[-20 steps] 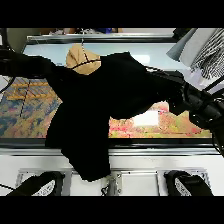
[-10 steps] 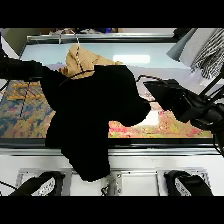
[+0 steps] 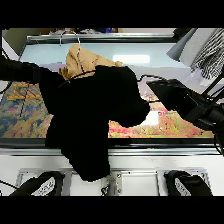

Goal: Fold the clothes and pants, and hang the long-sleeved shirts on hangers.

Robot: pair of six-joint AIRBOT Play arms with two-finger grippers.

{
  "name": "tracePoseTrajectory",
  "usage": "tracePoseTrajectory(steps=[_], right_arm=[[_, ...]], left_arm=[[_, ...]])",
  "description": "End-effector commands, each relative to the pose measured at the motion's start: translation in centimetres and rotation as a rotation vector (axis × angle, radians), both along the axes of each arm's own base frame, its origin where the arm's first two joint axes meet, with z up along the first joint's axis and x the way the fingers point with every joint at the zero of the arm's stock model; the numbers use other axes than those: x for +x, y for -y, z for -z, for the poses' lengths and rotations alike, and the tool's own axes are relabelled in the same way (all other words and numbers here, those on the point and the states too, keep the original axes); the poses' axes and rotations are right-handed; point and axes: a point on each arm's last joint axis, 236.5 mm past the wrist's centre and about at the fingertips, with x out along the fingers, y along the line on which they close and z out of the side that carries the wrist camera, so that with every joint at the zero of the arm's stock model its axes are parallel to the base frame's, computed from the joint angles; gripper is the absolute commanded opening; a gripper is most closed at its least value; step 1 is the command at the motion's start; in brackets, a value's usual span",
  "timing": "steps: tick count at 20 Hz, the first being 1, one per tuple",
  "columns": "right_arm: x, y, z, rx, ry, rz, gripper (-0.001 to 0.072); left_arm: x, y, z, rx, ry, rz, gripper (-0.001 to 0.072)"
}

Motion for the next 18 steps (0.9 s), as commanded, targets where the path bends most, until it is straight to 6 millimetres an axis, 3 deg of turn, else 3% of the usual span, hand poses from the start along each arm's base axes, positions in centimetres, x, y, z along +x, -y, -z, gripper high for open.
tracePoseTrajectory(steps=[1, 4, 6, 12, 18], right_arm=[[0.2, 0.7, -1.2, 0.064, -0.016, 0.003, 0.0011], [0.2, 0.8, -1.3, 0.072, -0.029, -0.003, 0.0011], [0.2, 0.7, -1.3, 0.079, -0.058, -0.017, 0.0011], [0.3, -1.2, 1.5, -0.033, -0.091, -0.036, 0.0011], [1.2, -3.1, 3.0, -0.068, -0.075, -0.03, 0.0011]], left_arm=[[-0.2, -1.4, 0.4, 0.031, -0.002, 0.009, 0.0017], [0.0, -2.4, 0.2, 0.042, 0.015, 0.011, 0.0017], [-0.1, -1.6, -0.1, 0.01, 0.021, 0.03, 0.0017], [-1.7, 6.2, -3.9, -0.236, 0.072, 0.219, 0.0017], [-3.8, 9.1, -5.1, -0.274, 0.066, 0.28, 0.0017]])
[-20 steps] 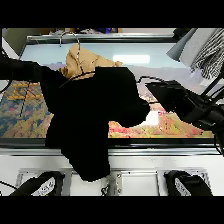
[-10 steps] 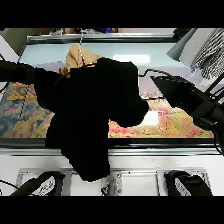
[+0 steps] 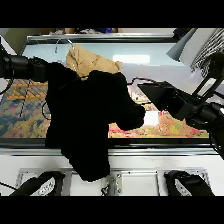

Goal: Fold the clothes and pants, and hang the long-sleeved shirts on hangers.

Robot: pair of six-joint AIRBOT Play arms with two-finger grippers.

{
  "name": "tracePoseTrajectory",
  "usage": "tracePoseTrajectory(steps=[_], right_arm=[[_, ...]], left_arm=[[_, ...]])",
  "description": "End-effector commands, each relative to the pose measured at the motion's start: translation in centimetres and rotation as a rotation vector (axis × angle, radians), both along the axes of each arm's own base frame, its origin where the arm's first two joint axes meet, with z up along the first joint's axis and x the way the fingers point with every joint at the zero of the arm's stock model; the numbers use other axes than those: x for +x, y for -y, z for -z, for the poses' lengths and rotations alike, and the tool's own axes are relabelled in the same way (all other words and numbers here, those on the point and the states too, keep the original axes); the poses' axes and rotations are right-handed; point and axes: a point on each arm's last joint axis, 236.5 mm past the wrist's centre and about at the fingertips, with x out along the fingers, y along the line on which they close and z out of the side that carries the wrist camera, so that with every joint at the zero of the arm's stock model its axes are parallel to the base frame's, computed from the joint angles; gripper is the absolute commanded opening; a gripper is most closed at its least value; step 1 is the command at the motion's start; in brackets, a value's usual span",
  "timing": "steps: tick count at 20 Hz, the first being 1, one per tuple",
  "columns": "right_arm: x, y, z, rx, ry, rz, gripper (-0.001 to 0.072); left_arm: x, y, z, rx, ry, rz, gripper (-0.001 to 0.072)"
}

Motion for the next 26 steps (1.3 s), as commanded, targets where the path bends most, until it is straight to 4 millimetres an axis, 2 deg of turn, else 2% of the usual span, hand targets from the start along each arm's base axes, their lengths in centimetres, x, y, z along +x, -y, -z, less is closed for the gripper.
tracePoseTrajectory(steps=[1, 3, 7, 10, 11, 13, 14, 17, 21, 26], right_arm=[[0.7, -1.2, 1.2, -0.036, 0.018, 0.015, 0.0011], [1.1, -1.5, 1.4, -0.036, 0.034, 0.027, 0.0011], [1.7, -1.1, 0.1, 0.039, 0.045, 0.041, 0.0011], [1.7, -1.0, -0.2, 0.054, 0.042, 0.041, 0.0011], [1.7, -1.0, -0.2, 0.054, 0.042, 0.041, 0.0011], [1.7, -1.0, -0.2, 0.055, 0.041, 0.041, 0.0011], [1.7, -1.0, -0.2, 0.055, 0.042, 0.042, 0.0011], [1.7, -1.0, -0.3, 0.055, 0.041, 0.042, 0.0011], [1.9, -0.5, -1.2, 0.106, 0.033, 0.049, 0.0011], [2.7, -0.3, -1.1, 0.099, 0.038, 0.088, 0.0011]], left_arm=[[-1.6, 1.7, -1.3, -0.033, 0.012, 0.04, 0.0018], [-2.3, 1.9, -2.1, -0.032, 0.036, 0.045, 0.0017], [-3.5, 1.8, -3.2, -0.03, 0.074, 0.045, 0.0018], [-4.0, 1.9, -3.3, -0.026, 0.075, 0.053, 0.0018], [-4.3, 1.9, -3.1, -0.02, 0.064, 0.062, 0.0043], [-4.6, 1.9, -2.9, -0.027, 0.033, 0.053, 0.0585], [-4.5, 1.9, -3.0, -0.038, 0.019, 0.039, 0.063], [-4.6, 1.9, -3.0, -0.055, -0.007, 0.018, 0.063], [-4.3, 1.7, -3.2, -0.061, -0.005, -0.005, 0.0629], [-3.8, -0.5, -2.6, -0.043, -0.03, -0.059, 0.0629]])
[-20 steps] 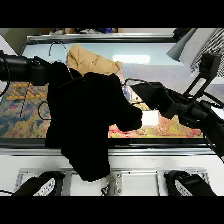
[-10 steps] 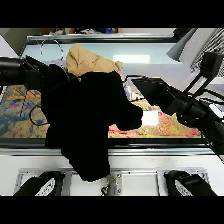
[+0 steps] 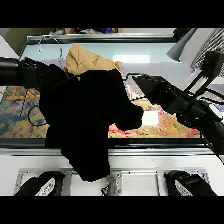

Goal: Fold the clothes and pants, and hang the long-sleeved shirts on hangers.

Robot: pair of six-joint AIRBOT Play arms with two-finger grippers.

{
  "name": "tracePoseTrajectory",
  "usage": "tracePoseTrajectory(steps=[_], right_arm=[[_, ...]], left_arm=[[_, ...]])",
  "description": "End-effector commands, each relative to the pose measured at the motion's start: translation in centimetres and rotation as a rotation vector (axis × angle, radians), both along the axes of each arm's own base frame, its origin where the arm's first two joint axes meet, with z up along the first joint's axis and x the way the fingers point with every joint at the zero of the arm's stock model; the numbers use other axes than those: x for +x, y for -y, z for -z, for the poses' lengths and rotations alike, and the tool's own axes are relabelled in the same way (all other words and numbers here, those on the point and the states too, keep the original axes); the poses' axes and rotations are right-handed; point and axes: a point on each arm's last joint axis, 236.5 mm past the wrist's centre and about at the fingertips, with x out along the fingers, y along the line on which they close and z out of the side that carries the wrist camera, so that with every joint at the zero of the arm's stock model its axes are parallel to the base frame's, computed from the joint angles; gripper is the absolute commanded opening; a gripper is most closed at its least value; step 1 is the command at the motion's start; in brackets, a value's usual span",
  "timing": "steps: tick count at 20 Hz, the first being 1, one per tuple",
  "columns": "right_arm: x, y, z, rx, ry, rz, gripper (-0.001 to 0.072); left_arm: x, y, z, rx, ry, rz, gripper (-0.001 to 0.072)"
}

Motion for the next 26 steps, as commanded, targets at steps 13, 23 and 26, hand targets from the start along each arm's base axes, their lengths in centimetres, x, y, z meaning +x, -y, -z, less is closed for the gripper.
tracePoseTrajectory(steps=[13, 23, 26], right_arm=[[1.5, 0.5, 0.2, -0.011, 0.01, 0.079, 0.0011], [1.5, 0.7, -0.3, -0.01, 0.066, 0.108, 0.0011], [1.8, 2.5, -3.0, 0.083, 0.178, 0.202, 0.0011]], left_arm=[[1.3, -3.7, 0.7, 0.003, -0.055, -0.139, 0.0629], [1.5, -7.5, -4.6, 0.117, 0.111, -0.328, 0.0629], [1.1, -7.4, -5.9, 0.105, 0.135, -0.339, 0.0629]])
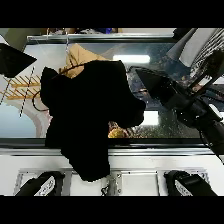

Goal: Fold the clothes and pants, and hang the long-sleeved shirts on hangers.

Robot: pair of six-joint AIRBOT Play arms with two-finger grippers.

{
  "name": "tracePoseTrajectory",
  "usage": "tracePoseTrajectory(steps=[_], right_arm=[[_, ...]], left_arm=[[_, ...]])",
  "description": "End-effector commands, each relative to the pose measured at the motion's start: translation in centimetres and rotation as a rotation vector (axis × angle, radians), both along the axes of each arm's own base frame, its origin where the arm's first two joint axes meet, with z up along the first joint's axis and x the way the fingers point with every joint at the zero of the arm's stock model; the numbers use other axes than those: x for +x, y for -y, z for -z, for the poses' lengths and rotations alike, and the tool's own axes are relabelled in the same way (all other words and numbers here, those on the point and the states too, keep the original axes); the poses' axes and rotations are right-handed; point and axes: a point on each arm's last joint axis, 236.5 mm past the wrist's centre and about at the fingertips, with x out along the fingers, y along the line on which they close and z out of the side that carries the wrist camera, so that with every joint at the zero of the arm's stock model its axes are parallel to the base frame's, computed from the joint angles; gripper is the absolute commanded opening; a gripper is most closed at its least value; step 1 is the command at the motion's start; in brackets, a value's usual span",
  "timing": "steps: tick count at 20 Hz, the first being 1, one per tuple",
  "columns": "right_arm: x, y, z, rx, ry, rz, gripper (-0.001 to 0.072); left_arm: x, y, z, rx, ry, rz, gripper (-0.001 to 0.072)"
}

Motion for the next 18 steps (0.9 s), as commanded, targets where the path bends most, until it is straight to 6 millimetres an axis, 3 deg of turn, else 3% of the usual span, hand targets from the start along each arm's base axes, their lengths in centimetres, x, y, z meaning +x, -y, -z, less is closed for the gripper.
tracePoseTrajectory(steps=[1, 7, 13, 15, 18], right_arm=[[0.3, 2.4, -3.2, 0.111, 0.14, 0.118, 0.001], [1.3, 8.5, -5.9, 0.052, 0.412, 0.453, 0.0011], [-1.2, 17.7, -9.8, -0.045, 0.61, 0.834, 0.0011], [-2.9, 20.9, -11.1, -0.089, 0.669, 0.983, 0.0011], [-5.5, 24.6, -12.6, -0.149, 0.739, 1.178, 0.0011]], left_arm=[[-0.4, -0.2, -1.3, -0.01, 0.022, -0.029, 0.0628], [-1.0, 0.8, -0.9, -0.015, -0.004, 0.001, 0.061], [-1.8, 5.4, -0.5, -0.019, -0.019, 0.152, 0.0587], [-1.8, 7.2, 0.3, -0.015, -0.042, 0.214, 0.0025], [-1.4, 9.6, 1.9, -0.01, -0.09, 0.289, 0.0018]])
